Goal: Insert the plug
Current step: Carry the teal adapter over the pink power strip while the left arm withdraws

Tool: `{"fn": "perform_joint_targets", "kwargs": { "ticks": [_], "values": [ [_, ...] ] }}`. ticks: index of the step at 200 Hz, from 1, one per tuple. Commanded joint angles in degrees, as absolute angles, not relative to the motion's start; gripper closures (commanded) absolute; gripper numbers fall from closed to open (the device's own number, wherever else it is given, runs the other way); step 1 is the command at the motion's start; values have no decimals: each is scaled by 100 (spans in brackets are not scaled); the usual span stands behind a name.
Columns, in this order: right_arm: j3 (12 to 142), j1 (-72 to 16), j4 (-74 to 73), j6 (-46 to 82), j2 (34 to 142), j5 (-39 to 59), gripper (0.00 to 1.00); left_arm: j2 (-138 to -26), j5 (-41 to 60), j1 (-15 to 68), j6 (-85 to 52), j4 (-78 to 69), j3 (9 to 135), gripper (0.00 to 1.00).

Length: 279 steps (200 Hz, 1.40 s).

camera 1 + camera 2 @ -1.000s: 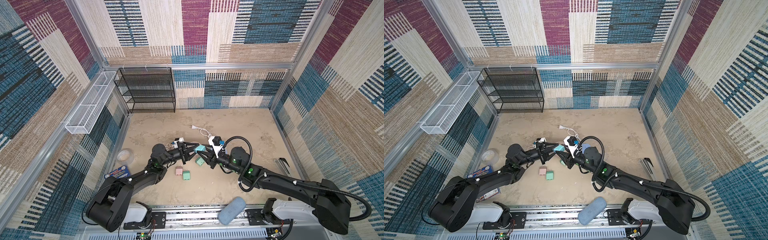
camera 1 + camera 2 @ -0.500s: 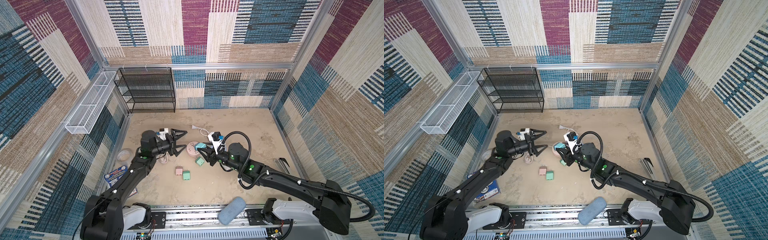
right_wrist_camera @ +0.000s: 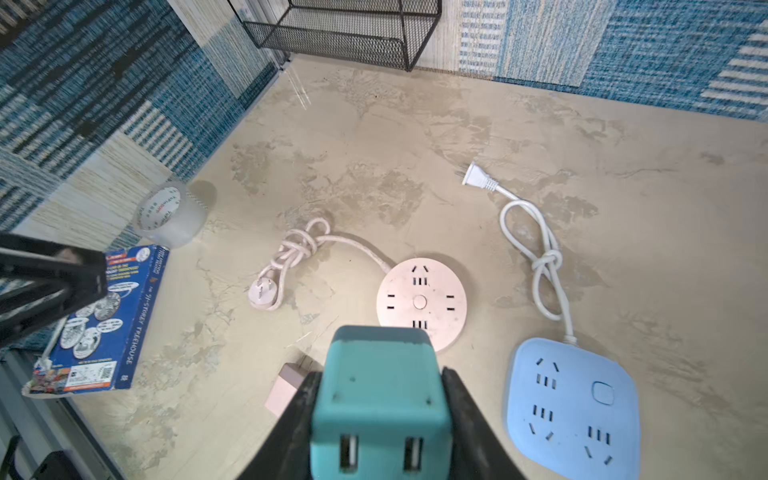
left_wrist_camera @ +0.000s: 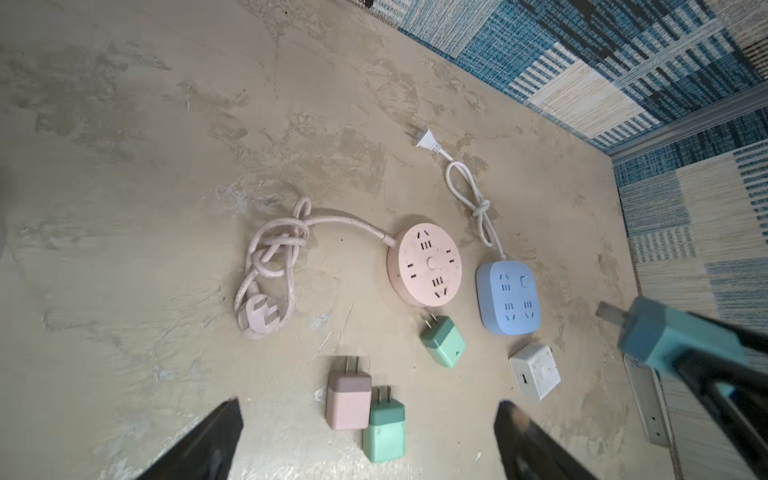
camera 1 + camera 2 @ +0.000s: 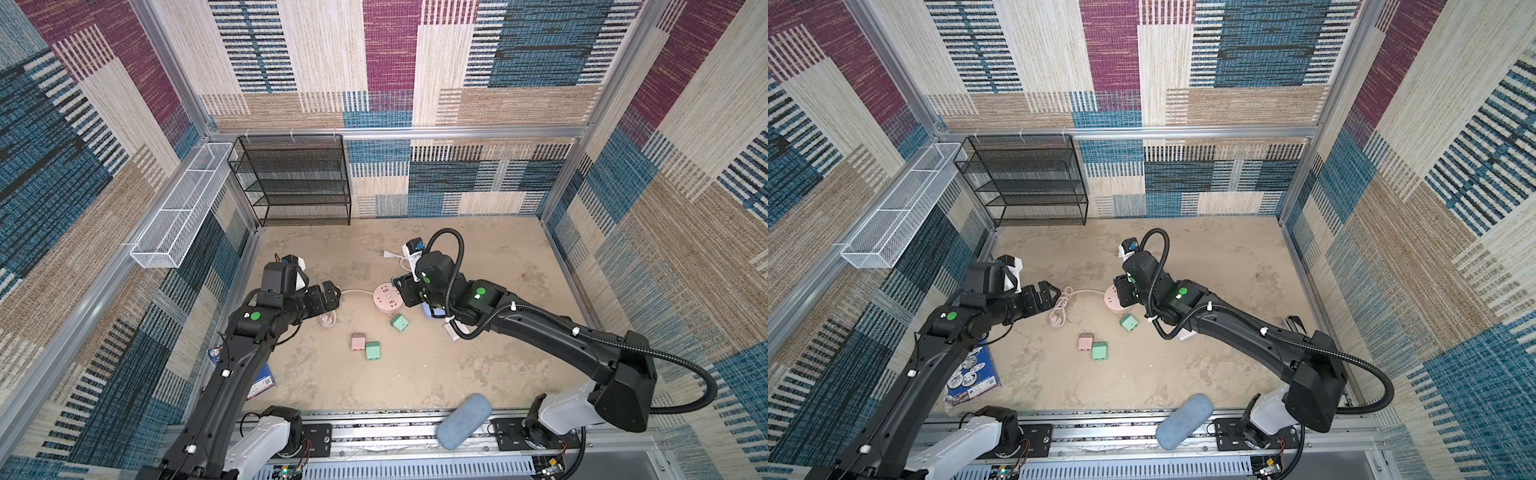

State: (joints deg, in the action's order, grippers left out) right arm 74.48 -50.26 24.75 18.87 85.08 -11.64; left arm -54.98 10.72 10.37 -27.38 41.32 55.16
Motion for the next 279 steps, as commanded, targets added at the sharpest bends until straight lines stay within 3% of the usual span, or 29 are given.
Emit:
{"fn": "perform_joint_targets", "kwargs": {
  "ticks": [1, 21, 114, 163, 279],
  "values": [
    [8000, -4834, 2860, 1629, 8821, -1039, 100, -5039, 1803, 1009, -3170, 3302, 4880, 0],
    [8636, -4433, 3423, 1764, 9444, -404, 100, -4999, 2235, 1019, -3295, 2873, 4439, 0],
    [11387, -4209, 5254, 1117, 11993, 531, 100, -5449, 1933, 1271, -3094, 3418, 4324, 7],
    [12044, -4210, 5537, 1059, 12350, 561, 100, -5475, 1907, 1405, -3059, 3414, 4396, 8],
    [11499, -4210, 5244, 917, 12225, 368, 100, -5522, 1806, 1450, -3027, 3428, 4471, 8]
  ]
}}
